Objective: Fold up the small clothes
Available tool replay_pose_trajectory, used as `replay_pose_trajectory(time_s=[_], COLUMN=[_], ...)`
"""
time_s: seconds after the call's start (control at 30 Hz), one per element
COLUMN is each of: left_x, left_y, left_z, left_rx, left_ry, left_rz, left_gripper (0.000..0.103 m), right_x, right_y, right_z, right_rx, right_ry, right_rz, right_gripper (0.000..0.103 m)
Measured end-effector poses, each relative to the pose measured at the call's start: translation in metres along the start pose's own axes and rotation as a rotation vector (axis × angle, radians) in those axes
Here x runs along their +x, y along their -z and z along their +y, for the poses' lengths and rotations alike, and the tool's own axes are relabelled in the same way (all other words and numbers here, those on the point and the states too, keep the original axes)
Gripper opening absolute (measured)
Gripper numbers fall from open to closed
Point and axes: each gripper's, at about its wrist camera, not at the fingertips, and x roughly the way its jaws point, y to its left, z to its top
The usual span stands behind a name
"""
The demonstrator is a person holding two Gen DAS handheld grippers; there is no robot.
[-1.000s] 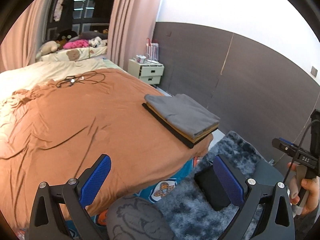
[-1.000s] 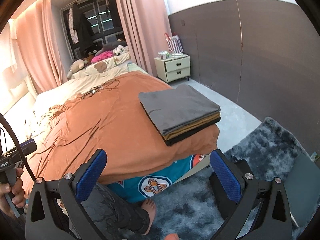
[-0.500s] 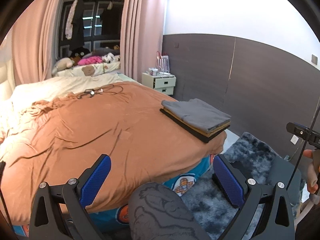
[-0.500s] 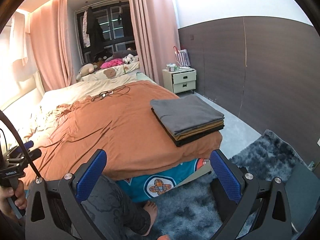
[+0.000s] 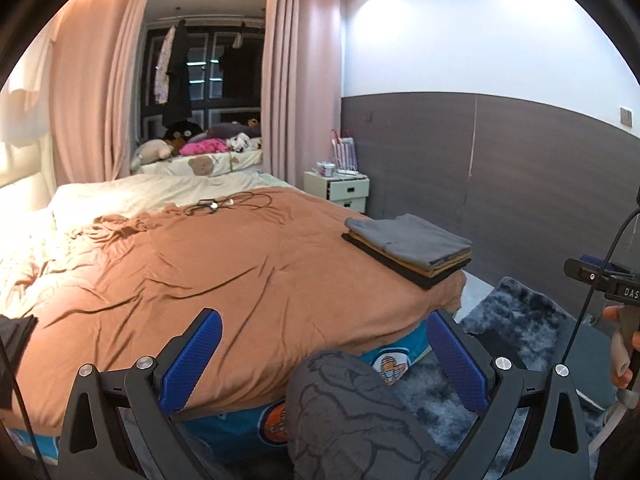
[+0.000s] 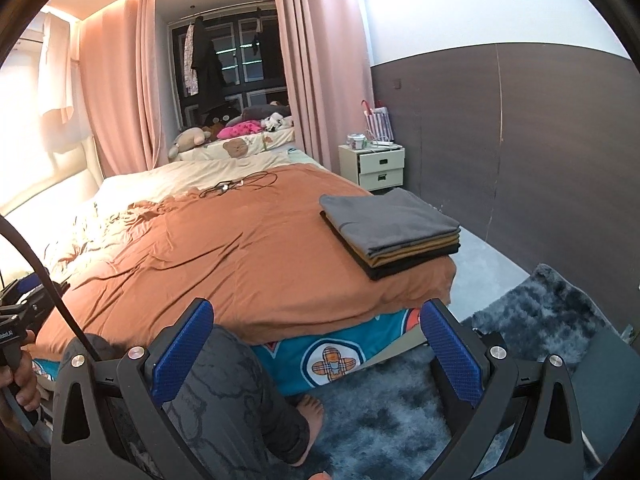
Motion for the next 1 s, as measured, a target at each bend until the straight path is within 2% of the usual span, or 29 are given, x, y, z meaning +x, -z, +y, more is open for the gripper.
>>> replay_pose_trajectory(time_s=[0.2, 0.3, 0.4, 0.7, 1.0], left_x=[-0.013, -0.020, -0.026, -0.033, -0.035], left_y=[0.015, 0.023, 0.029, 0.037, 0.041], left_z=[0.014, 0.020, 0.024, 0.031, 0.033], left_rx=[-0.036, -0.039, -0.042, -0.045, -0.054], left_ry=[-0.024, -0.047, -0.060, -0.073, -0.075], left_rz=[-0.010, -0.019, -0.022, -0.023, -0.014], left_gripper=[0.103, 0.103, 0.103, 0.103, 0.103], right_x=[-0.003, -0.006, -0.007, -0.005, -0.007], right_y=[0.017, 0.021, 0.022, 0.027, 0.023], right_z=[0.008, 0.015, 0.025, 0.042, 0.043], right_rx=[-0.007, -0.010, -0.051, -0.064, -0.058], right_ry=[0.017, -0.004, 0.028, -0.045, -0.042], right_rz=[0.001, 0.002, -0.007, 0.019, 0.021], right_gripper=[0.103, 0.103, 0.103, 0.103, 0.103])
